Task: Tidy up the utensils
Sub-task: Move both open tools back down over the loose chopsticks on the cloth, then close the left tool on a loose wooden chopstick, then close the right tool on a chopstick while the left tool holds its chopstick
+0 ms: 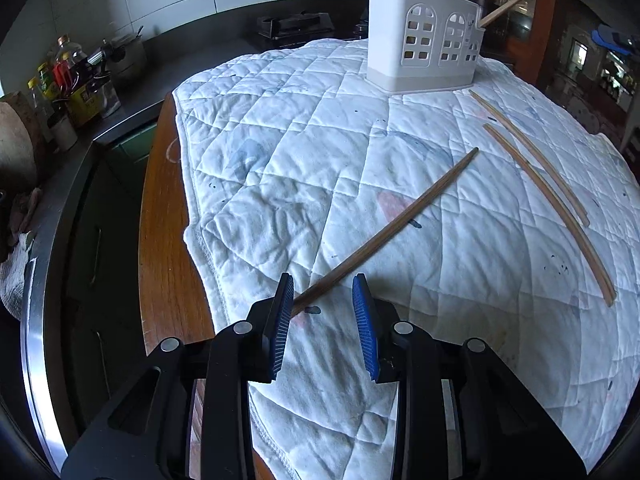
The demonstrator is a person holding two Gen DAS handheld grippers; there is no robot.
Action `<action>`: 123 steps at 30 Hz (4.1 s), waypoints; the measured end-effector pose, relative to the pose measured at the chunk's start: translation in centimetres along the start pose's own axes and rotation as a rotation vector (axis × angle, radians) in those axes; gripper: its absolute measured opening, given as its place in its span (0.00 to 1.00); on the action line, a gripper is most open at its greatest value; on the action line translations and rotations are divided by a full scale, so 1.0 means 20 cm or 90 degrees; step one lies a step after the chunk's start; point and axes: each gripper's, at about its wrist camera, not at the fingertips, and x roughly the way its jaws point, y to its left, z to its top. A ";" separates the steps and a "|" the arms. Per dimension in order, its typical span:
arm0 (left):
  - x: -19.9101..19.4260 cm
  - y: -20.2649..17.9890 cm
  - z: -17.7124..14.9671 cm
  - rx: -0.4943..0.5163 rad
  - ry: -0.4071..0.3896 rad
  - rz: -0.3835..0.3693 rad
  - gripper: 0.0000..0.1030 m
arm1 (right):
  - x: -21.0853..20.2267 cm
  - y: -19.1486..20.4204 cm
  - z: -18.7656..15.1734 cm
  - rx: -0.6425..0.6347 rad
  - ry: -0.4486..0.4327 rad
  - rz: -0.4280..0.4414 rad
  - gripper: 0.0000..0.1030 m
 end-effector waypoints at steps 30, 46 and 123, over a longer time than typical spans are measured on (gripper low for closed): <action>-0.07 -0.11 -0.05 0.107 0.043 -0.078 0.30 | 0.06 0.32 -0.62 0.039 0.104 0.089 0.44; 0.03 -0.03 0.03 0.178 0.052 -0.039 0.29 | 0.08 0.31 -0.64 0.053 0.114 0.083 0.43; -0.35 -0.52 -0.02 -0.179 -0.109 -0.118 0.06 | -0.06 0.42 -0.60 0.030 0.002 -0.024 0.07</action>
